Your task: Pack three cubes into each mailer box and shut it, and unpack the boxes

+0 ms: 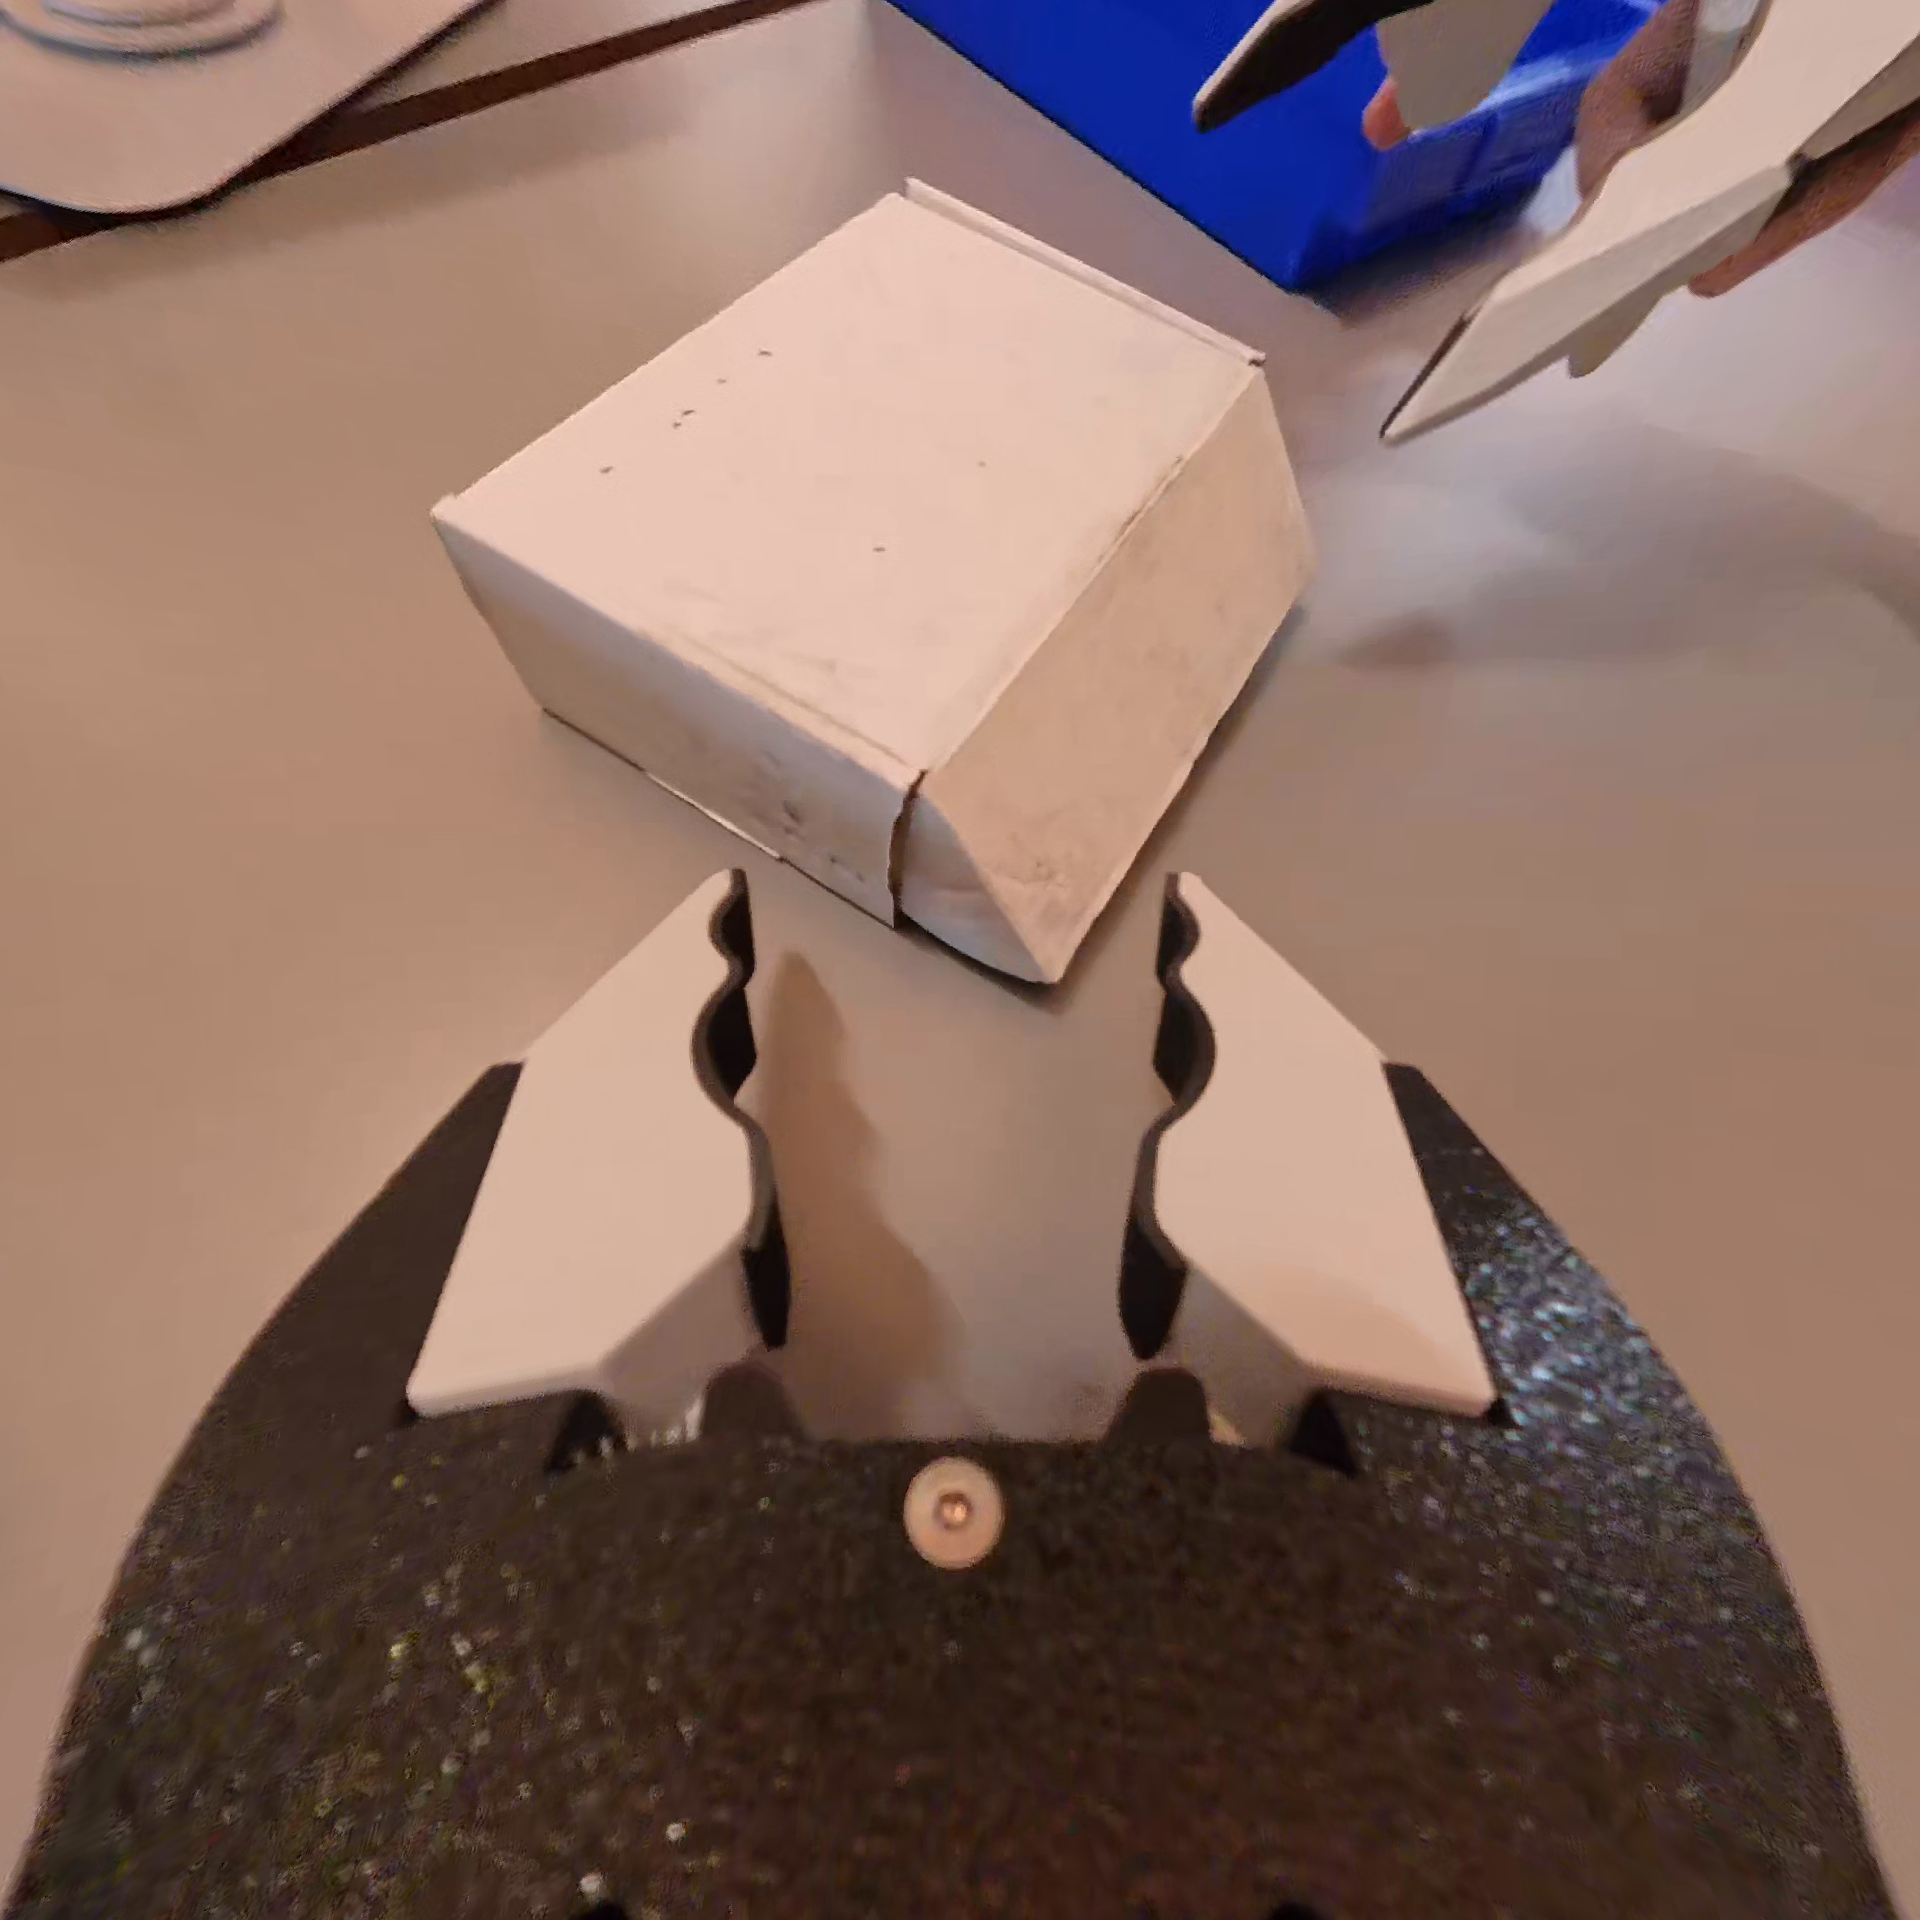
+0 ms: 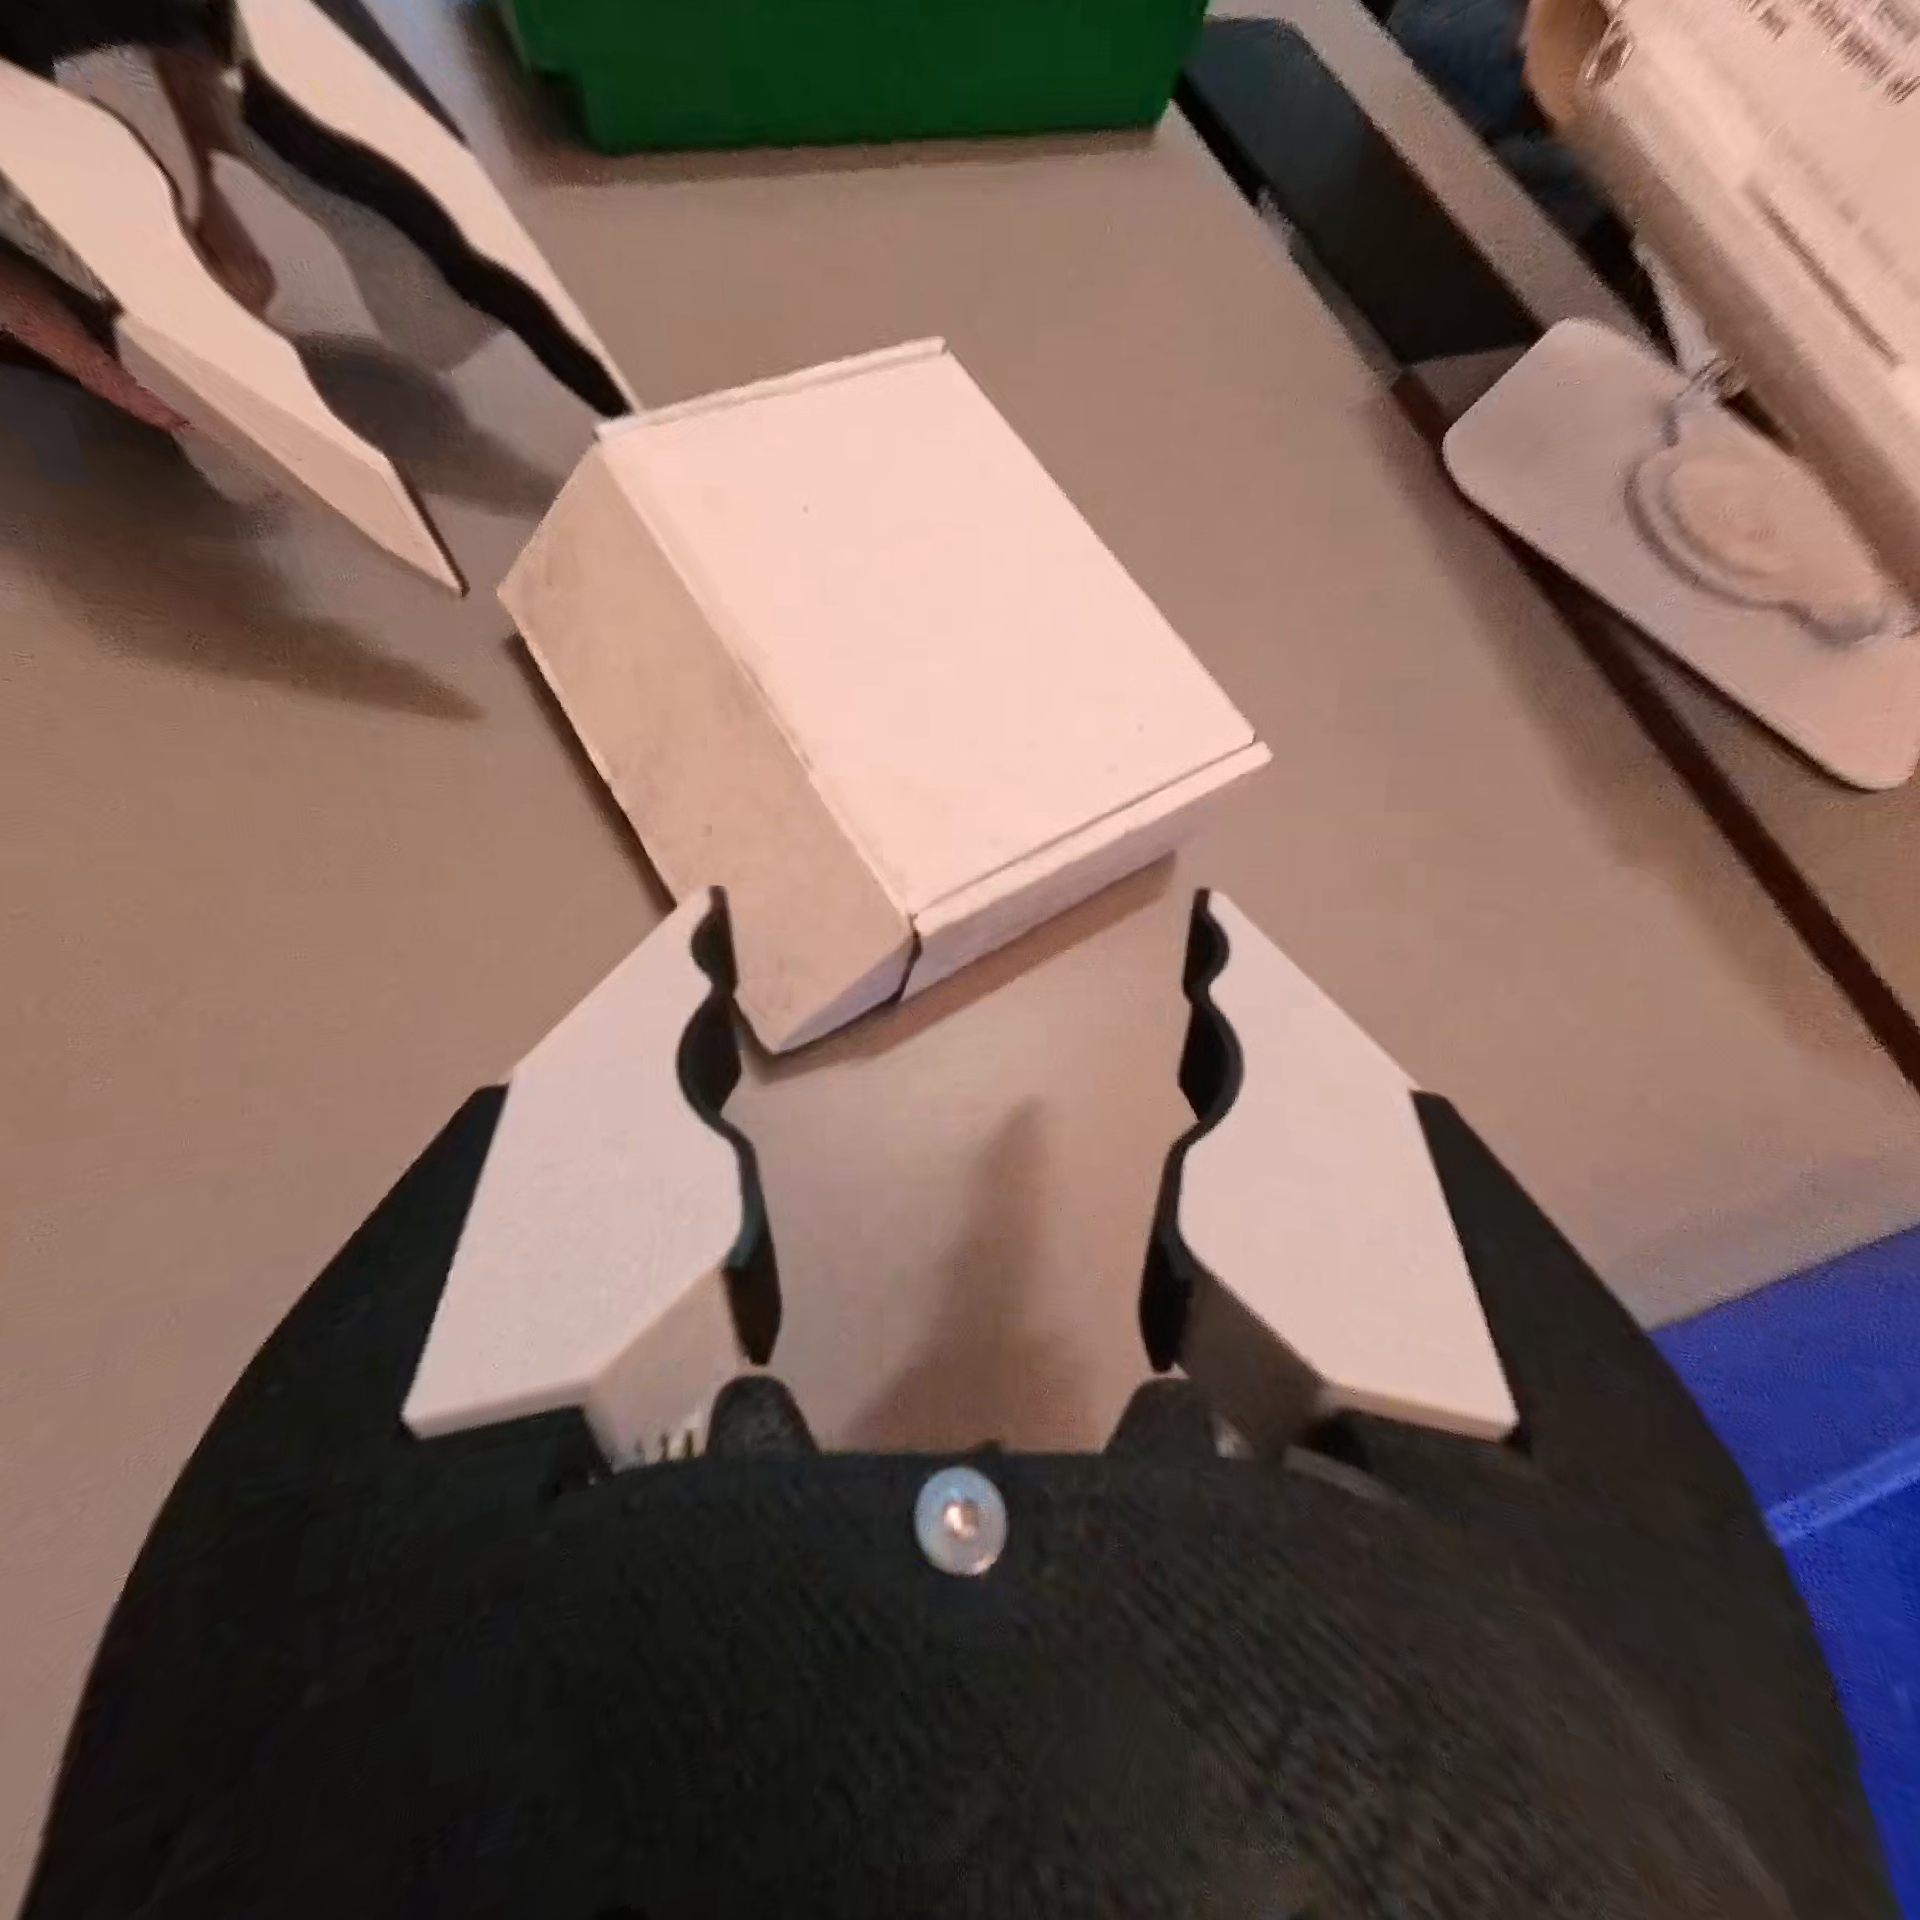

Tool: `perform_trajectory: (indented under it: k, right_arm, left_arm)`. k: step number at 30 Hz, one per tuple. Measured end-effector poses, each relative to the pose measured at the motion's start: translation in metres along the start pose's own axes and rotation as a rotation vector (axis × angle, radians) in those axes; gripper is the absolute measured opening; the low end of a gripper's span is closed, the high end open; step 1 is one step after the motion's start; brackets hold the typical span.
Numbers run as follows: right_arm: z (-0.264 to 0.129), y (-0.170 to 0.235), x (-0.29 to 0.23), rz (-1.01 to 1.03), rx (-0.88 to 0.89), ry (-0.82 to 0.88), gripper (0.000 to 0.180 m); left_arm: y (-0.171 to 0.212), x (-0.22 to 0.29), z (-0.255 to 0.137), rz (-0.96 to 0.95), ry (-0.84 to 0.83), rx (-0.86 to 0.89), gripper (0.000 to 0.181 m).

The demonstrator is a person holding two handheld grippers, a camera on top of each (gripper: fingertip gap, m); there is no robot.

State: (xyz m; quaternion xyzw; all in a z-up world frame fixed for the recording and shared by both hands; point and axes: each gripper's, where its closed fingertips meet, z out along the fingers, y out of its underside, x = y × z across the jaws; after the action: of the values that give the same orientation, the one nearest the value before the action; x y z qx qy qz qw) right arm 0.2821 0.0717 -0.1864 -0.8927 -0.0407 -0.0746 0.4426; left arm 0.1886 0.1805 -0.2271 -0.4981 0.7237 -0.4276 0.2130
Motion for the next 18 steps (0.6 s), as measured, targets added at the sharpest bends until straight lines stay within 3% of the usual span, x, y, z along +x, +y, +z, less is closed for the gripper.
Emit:
perform_trajectory:
  k: [3,8,11,18]
  right_arm:
    - [0.014,0.023,0.001,0.035,-0.079,-0.028,0.101]
    - [0.037,0.042,-0.005,-0.053,-0.196,-0.105,0.104]
    - [0.043,0.045,-0.011,-0.148,-0.230,-0.182,0.082]
    - [0.049,0.046,0.006,-0.263,-0.253,-0.129,0.045]
  left_arm:
    - [-0.002,-0.004,0.011,0.061,0.069,-0.044,0.079]
    - [-0.003,-0.012,0.025,0.139,0.169,-0.088,0.081]
    - [-0.005,-0.017,0.031,0.197,0.157,-0.099,0.075]
    - [-0.007,-0.034,0.040,0.332,-0.011,-0.134,0.054]
